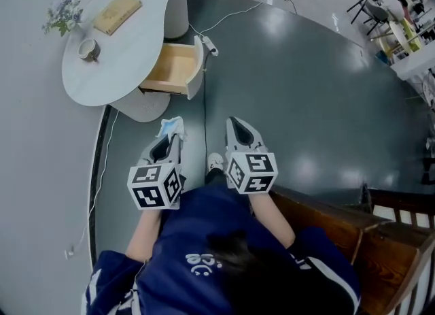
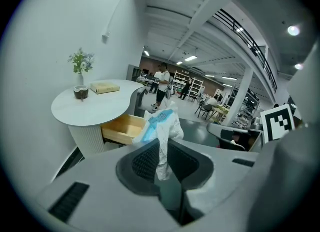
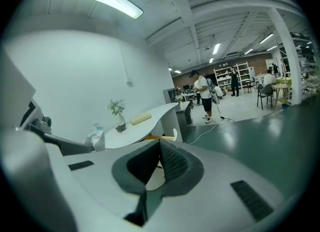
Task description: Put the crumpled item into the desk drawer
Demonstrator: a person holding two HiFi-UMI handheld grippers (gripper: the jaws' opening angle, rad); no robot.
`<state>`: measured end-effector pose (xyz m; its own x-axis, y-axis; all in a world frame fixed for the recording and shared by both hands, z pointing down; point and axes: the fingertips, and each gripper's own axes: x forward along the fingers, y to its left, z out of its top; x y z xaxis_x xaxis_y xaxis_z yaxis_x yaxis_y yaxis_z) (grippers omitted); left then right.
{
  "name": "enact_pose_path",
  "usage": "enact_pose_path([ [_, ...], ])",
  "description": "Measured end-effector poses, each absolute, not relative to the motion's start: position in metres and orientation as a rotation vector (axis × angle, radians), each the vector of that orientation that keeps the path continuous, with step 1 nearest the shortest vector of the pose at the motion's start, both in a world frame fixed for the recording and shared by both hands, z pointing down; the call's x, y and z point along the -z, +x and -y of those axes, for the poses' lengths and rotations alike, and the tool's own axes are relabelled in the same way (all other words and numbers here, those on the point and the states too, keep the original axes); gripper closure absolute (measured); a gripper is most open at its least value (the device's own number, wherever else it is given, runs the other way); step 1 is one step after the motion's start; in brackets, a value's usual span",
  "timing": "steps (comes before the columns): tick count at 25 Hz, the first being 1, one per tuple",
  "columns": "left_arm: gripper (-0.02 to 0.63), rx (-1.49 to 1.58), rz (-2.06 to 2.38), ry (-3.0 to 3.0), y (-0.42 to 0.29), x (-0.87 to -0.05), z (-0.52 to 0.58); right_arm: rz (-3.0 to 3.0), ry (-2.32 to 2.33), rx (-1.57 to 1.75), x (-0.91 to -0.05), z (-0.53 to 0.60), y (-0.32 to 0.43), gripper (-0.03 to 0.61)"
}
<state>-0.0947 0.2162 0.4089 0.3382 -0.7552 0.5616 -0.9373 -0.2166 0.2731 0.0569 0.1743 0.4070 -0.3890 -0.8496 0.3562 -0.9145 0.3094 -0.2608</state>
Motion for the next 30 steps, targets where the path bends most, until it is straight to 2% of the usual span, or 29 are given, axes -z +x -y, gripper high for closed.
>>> enact_pose_path([
  [13, 0.568, -0.461, 1.540, 1.958, -0.064, -0.422, -0.143, 2.526, 1.432, -0.516, -0.410, -0.076, 0.075, 0.572],
  [30, 0.568, -0.533, 1.583, 1.914, -0.057, -0.440, -0.082, 2.478, 1.442, -0.603, -0.434, -0.049, 0.095, 0.571],
])
